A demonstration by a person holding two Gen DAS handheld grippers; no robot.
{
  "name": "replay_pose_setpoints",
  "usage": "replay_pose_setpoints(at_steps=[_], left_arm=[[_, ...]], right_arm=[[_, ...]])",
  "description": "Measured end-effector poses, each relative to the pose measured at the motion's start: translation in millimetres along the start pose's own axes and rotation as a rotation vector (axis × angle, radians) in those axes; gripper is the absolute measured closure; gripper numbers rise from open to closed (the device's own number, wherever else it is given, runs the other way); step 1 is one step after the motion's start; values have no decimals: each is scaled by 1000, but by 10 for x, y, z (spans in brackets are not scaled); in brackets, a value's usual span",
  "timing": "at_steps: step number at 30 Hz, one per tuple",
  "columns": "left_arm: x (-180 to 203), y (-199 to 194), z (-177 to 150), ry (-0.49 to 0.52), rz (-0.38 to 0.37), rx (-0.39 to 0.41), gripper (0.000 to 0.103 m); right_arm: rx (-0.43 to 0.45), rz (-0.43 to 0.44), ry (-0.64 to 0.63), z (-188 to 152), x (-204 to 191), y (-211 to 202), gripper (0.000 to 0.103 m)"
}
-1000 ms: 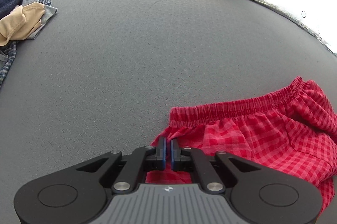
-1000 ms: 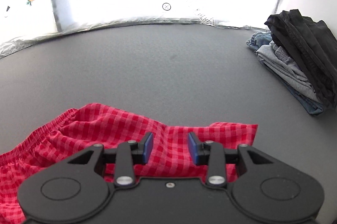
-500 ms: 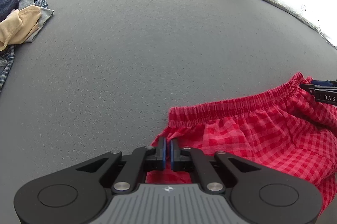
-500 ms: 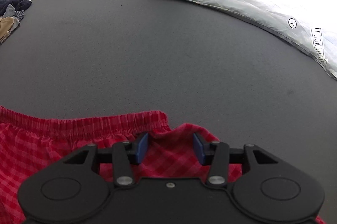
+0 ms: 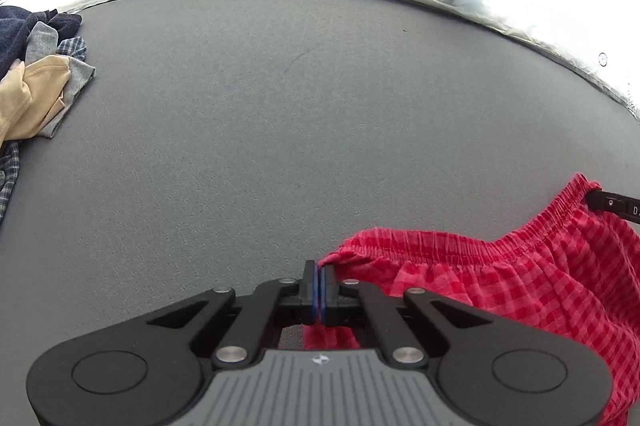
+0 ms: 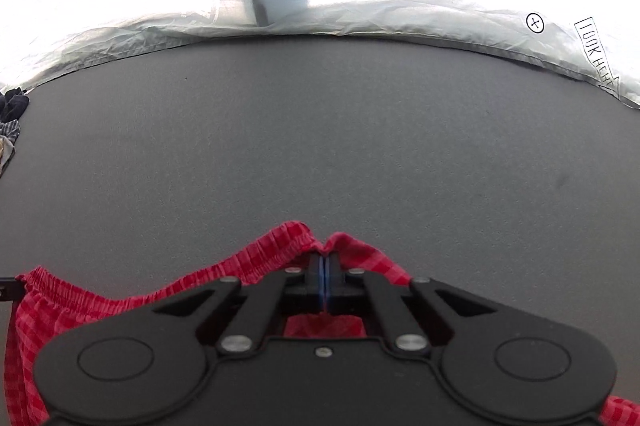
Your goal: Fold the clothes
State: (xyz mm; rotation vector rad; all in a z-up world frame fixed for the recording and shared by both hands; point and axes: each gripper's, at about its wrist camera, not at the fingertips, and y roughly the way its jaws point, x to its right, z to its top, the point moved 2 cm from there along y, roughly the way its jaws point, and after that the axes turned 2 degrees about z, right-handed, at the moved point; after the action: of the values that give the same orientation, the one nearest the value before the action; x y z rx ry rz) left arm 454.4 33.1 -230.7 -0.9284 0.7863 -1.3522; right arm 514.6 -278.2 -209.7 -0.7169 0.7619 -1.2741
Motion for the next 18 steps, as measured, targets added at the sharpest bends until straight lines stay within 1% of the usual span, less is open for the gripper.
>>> replay_pose_setpoints(at_steps=[3, 6, 9, 10, 12, 13, 14, 15, 16, 18], left_arm=[[-130, 119, 365, 4, 27, 56, 102], [-16, 226, 781, 14, 48, 126, 102], [99, 312, 1217, -2, 64, 197, 102], [116, 336, 1342, -17, 74, 221, 102], [148, 393, 1546, -52, 102, 255, 96], [169, 459, 1642, -61, 105, 238, 96], [176, 487, 1657, -66, 97, 223, 91], [180, 509, 1659, -71, 87, 208, 85], [184, 531, 1662, -76, 77, 193, 83], [185, 493, 1498, -70, 70, 188, 71]], right_arm=[[57, -2, 29, 357, 6, 117, 102], [122, 2, 65, 750, 28, 216, 103], [193, 5, 98, 1116, 41, 282, 102], [212, 1, 107, 1189, 38, 299, 102], [247, -15, 135, 1370, 25, 367, 100], [244, -27, 130, 1419, 17, 417, 96], [236, -37, 121, 1432, 9, 449, 84], [222, -60, 108, 1430, 6, 472, 77], [218, -71, 106, 1386, 7, 471, 69], [202, -62, 120, 1211, 29, 421, 69]])
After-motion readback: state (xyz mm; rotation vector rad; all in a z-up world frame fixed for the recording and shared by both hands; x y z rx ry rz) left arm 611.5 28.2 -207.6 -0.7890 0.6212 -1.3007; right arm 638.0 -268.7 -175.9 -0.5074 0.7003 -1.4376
